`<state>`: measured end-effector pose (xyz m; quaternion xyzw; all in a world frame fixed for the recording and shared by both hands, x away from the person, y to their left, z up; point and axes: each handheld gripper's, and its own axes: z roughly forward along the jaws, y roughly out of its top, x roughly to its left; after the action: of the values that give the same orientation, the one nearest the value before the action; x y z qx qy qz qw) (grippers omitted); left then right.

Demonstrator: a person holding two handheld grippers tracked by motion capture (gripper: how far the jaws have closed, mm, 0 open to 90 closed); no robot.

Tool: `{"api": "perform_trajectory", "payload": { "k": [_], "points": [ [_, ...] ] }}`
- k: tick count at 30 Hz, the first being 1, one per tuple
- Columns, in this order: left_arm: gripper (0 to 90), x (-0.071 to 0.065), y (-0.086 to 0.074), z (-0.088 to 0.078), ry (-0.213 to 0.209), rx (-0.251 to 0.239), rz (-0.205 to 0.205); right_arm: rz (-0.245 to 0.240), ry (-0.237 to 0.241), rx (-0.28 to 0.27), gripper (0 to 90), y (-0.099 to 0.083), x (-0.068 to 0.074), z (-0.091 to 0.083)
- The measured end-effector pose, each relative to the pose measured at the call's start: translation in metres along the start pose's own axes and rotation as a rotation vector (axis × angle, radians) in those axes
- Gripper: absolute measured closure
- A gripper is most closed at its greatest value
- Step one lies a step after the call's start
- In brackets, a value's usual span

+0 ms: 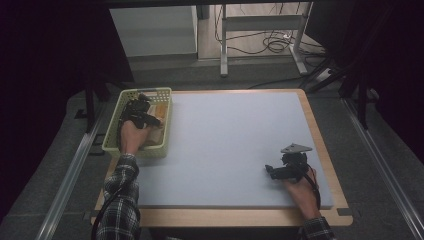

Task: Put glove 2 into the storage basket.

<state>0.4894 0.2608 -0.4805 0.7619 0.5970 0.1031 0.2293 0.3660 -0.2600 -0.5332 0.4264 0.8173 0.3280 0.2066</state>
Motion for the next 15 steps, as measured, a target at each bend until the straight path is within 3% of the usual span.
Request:
{"api": "perform_trajectory", "payload": {
  "k": [5,15],
  "points": [
    [51.5,-0.005,0.002,-0.004,0.032,-0.028,0.018,0.0,0.0,0.0,2.1,0.0,0.0,0.0],
    [30.0,-0.006,0.0,-0.024,0.04,-0.12,0.016,0.0,0.0,0.0,2.1,0.0,0.0,0.0]
  ]
}}
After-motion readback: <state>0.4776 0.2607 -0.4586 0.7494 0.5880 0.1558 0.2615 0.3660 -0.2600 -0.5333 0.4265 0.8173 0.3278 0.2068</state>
